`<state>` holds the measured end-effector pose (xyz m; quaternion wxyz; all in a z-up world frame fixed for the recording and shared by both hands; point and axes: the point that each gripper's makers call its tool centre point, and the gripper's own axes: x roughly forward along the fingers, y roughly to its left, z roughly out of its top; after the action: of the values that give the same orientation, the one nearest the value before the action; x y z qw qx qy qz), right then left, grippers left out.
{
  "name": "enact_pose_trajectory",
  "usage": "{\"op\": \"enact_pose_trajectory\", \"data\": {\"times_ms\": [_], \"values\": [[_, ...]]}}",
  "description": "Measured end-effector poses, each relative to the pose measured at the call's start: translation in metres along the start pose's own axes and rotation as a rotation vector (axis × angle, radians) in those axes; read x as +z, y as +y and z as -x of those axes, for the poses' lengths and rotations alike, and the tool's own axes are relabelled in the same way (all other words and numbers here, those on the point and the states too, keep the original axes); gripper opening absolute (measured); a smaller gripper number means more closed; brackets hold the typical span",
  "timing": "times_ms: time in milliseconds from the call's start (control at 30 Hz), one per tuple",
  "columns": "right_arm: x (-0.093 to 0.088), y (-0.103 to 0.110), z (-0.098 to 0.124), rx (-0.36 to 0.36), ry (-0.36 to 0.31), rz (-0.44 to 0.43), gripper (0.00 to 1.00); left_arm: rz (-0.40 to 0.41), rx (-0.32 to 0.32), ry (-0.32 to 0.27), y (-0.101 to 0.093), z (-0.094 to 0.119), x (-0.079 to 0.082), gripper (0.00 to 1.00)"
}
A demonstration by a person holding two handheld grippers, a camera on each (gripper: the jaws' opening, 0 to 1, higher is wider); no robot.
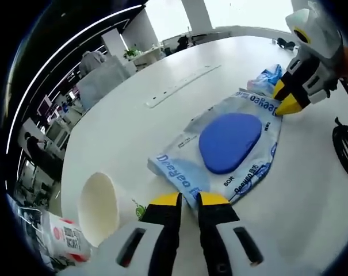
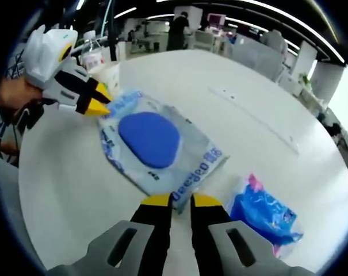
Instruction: Arrange the tabletop items into an orderly group along one side of the table until the central work area is clear of visible clutter.
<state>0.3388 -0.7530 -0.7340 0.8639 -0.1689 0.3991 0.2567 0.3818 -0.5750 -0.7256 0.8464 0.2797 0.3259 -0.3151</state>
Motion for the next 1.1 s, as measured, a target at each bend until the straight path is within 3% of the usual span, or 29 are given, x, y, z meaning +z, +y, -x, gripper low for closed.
{"op": "enact_pose_trajectory", "data": {"times_ms": [400,700,1100], "values": [[0.0,0.002,0.006,0.0,0.006,0.012,0.1,-0.007,0.009,-0.008,0.001,0.008,0.002,0.15],[0.002,-0.001,0.003,-0.006,0.008,0.051,0.08,-0.01,-0.003,0.007,-0.003,0.011,-0.001,0.14],[0.001,-0.001,0.0,-0.005,0.003,0.031,0.08,-0.035,-0.013,0.039,-0.007,0.003,-0.005,0.11]]}}
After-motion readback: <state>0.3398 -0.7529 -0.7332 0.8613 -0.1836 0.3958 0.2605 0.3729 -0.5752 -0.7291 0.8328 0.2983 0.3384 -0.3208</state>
